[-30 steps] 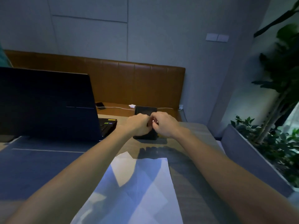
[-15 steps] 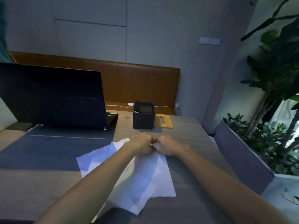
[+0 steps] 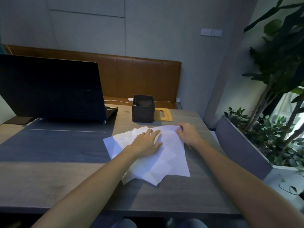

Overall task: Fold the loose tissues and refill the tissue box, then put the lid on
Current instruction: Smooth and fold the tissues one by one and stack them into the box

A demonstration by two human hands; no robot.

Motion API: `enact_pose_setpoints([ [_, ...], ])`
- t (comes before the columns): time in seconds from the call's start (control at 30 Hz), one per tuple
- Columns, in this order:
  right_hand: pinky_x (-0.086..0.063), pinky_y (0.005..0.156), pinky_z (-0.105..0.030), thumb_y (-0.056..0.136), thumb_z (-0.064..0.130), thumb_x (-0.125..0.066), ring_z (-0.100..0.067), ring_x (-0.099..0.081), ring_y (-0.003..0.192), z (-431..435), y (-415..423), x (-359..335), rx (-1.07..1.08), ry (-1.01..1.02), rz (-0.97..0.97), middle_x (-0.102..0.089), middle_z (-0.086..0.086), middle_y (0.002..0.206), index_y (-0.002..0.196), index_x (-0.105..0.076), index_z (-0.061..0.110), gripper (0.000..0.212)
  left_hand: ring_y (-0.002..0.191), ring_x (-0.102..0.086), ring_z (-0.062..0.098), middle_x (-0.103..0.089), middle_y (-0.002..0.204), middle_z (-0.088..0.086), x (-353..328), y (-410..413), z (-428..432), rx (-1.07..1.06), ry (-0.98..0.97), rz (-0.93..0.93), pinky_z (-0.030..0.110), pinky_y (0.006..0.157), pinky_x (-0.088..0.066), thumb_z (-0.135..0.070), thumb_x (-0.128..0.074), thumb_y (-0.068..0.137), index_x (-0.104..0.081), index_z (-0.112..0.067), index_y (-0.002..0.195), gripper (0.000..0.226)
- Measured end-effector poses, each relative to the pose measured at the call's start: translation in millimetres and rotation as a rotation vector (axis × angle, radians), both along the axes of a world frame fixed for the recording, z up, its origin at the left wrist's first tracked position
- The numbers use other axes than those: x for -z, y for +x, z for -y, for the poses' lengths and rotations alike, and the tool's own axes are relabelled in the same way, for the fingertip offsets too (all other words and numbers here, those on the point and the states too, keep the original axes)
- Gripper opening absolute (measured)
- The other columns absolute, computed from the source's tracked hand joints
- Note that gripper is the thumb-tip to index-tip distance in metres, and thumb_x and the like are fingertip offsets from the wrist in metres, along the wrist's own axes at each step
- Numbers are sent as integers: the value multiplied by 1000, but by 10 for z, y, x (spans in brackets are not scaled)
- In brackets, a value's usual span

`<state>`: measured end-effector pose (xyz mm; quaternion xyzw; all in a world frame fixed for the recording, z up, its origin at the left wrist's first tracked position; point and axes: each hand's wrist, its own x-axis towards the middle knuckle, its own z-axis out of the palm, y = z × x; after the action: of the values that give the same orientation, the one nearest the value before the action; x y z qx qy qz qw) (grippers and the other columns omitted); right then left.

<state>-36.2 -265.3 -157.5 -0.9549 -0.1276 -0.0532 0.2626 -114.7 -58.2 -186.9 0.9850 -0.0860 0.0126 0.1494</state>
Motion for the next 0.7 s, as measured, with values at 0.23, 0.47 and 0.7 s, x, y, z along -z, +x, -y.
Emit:
enact_pose_setpoints([
  [0.23,-49,81,-36,100,8,-47,-33,-62,98,447,87,0,147,-158,-32,-65,-17,105,101,-67,2,21,153,-13,31,-8,169,2,129,-21,9,-8,-38,27,51,123,-14,-59,-28,102,-5,-37,159,65],
  [0.47,-51,86,-39,96,13,-49,-35,-63,102,712,104,52,251,-307,-52,-67,-13,111,107,-63,8,19,147,-25,30,-25,163,5,156,-22,-288,3,85,11,47,119,-18,-59,-25,103,-9,-34,159,64],
  [0.7,-37,111,-42,101,29,-52,-28,-45,130,329,-188,97,5,-173,136,-51,-8,142,139,-49,15,41,146,-28,33,-24,163,4,91,-83,-318,-56,125,-28,51,118,-20,-70,-25,97,-3,-37,159,73],
])
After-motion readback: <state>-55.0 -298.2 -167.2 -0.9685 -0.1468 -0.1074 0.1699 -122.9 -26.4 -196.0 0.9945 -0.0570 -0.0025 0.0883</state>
